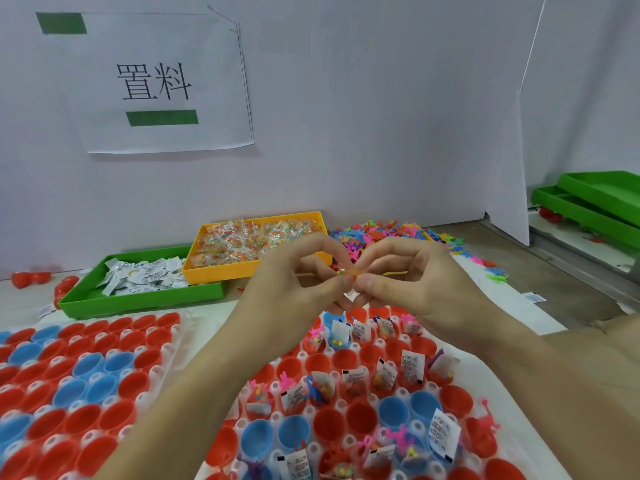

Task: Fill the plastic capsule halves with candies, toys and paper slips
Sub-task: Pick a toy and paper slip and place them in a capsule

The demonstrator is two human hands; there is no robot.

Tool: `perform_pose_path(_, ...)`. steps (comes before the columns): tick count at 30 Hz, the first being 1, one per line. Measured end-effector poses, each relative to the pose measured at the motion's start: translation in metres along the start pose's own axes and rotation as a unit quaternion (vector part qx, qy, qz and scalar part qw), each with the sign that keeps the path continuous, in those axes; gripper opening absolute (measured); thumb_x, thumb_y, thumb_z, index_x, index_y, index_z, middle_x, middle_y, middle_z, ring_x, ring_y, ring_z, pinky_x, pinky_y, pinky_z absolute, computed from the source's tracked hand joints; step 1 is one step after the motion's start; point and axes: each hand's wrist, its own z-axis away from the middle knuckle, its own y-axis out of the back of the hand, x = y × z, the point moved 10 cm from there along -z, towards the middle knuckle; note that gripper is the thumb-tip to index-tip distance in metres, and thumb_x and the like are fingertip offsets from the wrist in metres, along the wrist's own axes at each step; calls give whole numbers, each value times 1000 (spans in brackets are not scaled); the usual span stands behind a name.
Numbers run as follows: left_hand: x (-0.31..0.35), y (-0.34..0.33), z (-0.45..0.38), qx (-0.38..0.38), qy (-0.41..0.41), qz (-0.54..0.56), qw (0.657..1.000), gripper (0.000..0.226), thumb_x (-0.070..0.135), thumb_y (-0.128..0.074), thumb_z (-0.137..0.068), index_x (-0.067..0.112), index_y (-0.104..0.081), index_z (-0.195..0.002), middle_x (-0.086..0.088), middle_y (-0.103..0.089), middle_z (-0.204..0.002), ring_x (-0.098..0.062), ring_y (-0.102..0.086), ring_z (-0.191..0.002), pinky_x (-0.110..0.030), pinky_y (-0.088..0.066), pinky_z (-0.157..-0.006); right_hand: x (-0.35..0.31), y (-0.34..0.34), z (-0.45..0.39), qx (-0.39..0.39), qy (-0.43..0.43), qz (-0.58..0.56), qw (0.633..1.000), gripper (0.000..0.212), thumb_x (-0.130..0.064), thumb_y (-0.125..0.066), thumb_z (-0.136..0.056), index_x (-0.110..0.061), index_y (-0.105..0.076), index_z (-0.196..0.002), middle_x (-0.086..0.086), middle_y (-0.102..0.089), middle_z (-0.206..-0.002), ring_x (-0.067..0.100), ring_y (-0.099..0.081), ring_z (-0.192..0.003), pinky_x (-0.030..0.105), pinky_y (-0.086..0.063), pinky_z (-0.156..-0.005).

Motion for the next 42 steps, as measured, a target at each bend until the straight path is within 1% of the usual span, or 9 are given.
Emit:
perform_pose_path(4,4,2,1,14,-22,-28,999,25,-2,-69,-86,23,-69,-82,0,-67,-59,-21,-73,-62,-27,-57,-60,6,-7,1,-25,-42,-104,993,27,-36,-70,-82,-13,-72,-95,11,-73,-85,29,-74,-78,29,-59,-70)
perform_pose_path(9,6,2,3,28,-43,-51,997,17,1,-71,-86,18,-74,-85,-3,-73,-67,-19,-73,-63,-28,-58,-60,9,-1,-1,-5,-40,-82,996,19,-21,-72,-79,-9,-74,-93,17,-74,-85,22,-73,-74,27,-59,-69)
perform_pose_path(15,9,-4,4,8,-44,-34,998,8,12,-73,-86,12,-74,-94,-4,-76,-75,-18,-74,-69,-31,-61,-67,11,6,-2,8,-27,-71,997,16,-16,-73,-79,-7,-75,-92,12,-73,-77,18,-71,-72,22,-55,-66)
perform_pose_path(21,3,-2,3,7,-15,-13,1000,10,6,-75,-82,12,-71,-90,-5,-76,-75,-20,-75,-70,-32,-62,-70,8,4,-2,-18,-7,-87,996,9,-20,-78,-79,-18,-79,-88,11,-74,-79,18,-71,-74,24,-56,-68)
perform_pose_path(24,3,-5,2,-8,-21,-33,999,9,6,-77,-81,11,-72,-87,-5,-75,-75,-20,-75,-71,-32,-61,-70,7,6,-1,-44,0,-36,998,11,-24,-79,-79,-19,-80,-88,9,-75,-78,17,-72,-74,22,-55,-68)
perform_pose_path(28,5,-13,4,-41,-28,-86,995,16,24,-79,-79,21,-73,-93,4,-76,-79,-10,-73,-77,-28,-58,-72,8,23,10,-141,-50,63,987,13,-26,-85,-77,-18,-79,-86,5,-74,-74,11,-66,-65,17,-51,-61)
perform_pose_path(33,13,1,3,-24,-31,-101,994,26,46,-69,-74,29,-74,-92,9,-74,-82,-11,-71,-80,-36,-60,-76,30,30,51,-329,-202,142,911,17,-22,-84,-78,-21,-79,-94,4,-78,-84,7,-68,-69,19,-54,-65)
perform_pose_path(40,22,22,2,6,-47,-104,993,16,40,-68,-81,30,-73,-92,7,-75,-84,-16,-71,-80,-48,-59,-76,30,48,77,-279,-218,222,909,12,-23,-85,-77,-29,-79,-86,-2,-78,-86,7,-73,-78,13,-52,-69)
perform_pose_path(42,23,26,2,14,-47,-109,993,13,37,-68,-83,31,-73,-93,4,-75,-86,-17,-71,-80,-48,-59,-77,29,51,86,-253,-203,261,909,14,-22,-85,-77,-35,-78,-81,-7,-77,-82,2,-70,-71,10,-48,-65)
